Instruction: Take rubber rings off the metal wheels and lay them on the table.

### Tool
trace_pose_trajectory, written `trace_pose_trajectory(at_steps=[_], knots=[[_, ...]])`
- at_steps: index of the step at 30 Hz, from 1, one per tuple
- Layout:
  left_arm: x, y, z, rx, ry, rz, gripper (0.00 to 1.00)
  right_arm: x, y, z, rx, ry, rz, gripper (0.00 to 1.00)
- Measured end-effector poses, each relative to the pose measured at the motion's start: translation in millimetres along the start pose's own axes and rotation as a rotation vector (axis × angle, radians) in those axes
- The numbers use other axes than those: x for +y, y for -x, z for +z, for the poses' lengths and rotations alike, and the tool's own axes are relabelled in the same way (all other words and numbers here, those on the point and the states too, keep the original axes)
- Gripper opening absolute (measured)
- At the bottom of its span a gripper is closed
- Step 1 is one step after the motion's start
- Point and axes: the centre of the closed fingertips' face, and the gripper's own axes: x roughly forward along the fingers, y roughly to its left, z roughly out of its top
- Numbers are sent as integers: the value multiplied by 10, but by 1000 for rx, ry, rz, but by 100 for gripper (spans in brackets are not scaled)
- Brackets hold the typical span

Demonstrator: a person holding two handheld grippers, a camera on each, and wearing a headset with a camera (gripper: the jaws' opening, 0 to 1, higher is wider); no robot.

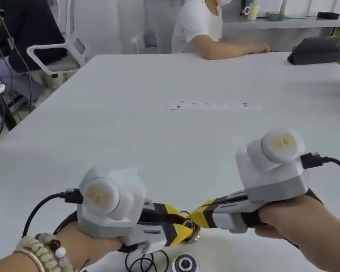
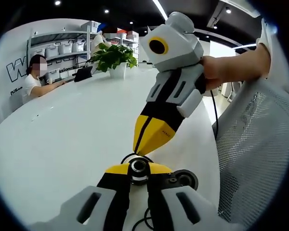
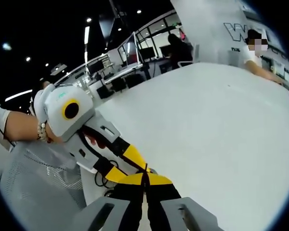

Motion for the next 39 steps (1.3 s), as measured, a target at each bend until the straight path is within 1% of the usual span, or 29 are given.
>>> trace_pose_trajectory(at_steps=[2, 4, 5, 7, 8, 11, 13, 15, 16, 18, 19, 20, 21, 22, 25, 26, 29, 31, 32, 33, 36, 37, 39], knots=[[-7, -2, 6, 18, 23, -9, 9, -19, -1, -12, 2, -6, -6, 0], [-15, 0, 8, 35, 20, -14, 10, -31, 6, -15, 3, -7, -10, 0], [-22, 10, 3, 43, 6, -18, 10, -33, 10, -12, 3, -6, -11, 0], [-42, 30, 18, 44, -6, -32, 12, -34, 19, -4, 0, -3, -14, 0], [-52, 46, 31, 46, 3, -41, 13, -36, 24, 1, -2, -2, -15, 0], [-53, 74, 70, 44, -3, -39, 15, -36, 36, 20, -8, -1, -17, 0], [-59, 89, 89, 52, 5, -40, 18, -42, 43, 37, -14, -5, -19, 0], [-91, 130, 137, 52, -23, -46, 22, -46, 55, 54, -19, -2, -23, 0], [-87, 147, 161, 46, -30, -42, 23, -51, 62, 65, -24, -3, -25, 0], [-82, 184, 207, 35, -30, -39, 26, -66, 92, 117, -48, -11, -30, 0], [-84, 211, 219, 37, -39, -42, 27, -72, 107, 143, -61, -18, -32, 0], [-82, 229, 214, 47, -59, -44, 27, -78, 130, 174, -76, -28, -32, 0], [-64, 262, 207, 64, -89, -34, 28, -80, 141, 185, -81, -31, -32, 0], [-59, 296, 211, 74, -108, -32, 29, -84, 152, 193, -86, -33, -33, 0], [-55, 388, 253, 75, -105, -41, 34, -85, 159, 185, -82, -33, -34, 0], [-51, 417, 274, 72, -104, -39, 34, -96, 165, 178, -80, -24, -40, 0], [-44, 557, 401, 44, -108, -37, 35, -97, 186, 206, -89, -24, -43, 0], [-34, 642, 466, 24, -96, -29, 38, -90, 203, 237, -101, -26, -42, 0], [-25, 711, 493, 18, -96, -20, 40, -88, 212, 252, -107, -26, -41, 0], [-25, 738, 499, 17, -97, -17, 42, -83, 216, 261, -111, -25, -41, 0], [4, 941, 512, 12, -111, 15, 46, -63, 225, 281, -118, -24, -38, 0], [12, 1016, 504, 12, -107, 26, 47, -58, 227, 289, -120, -20, -38, 0], [35, 1116, 489, 6, -92, 53, 48, -47, 232, 306, -123, -15, -36, 0]])
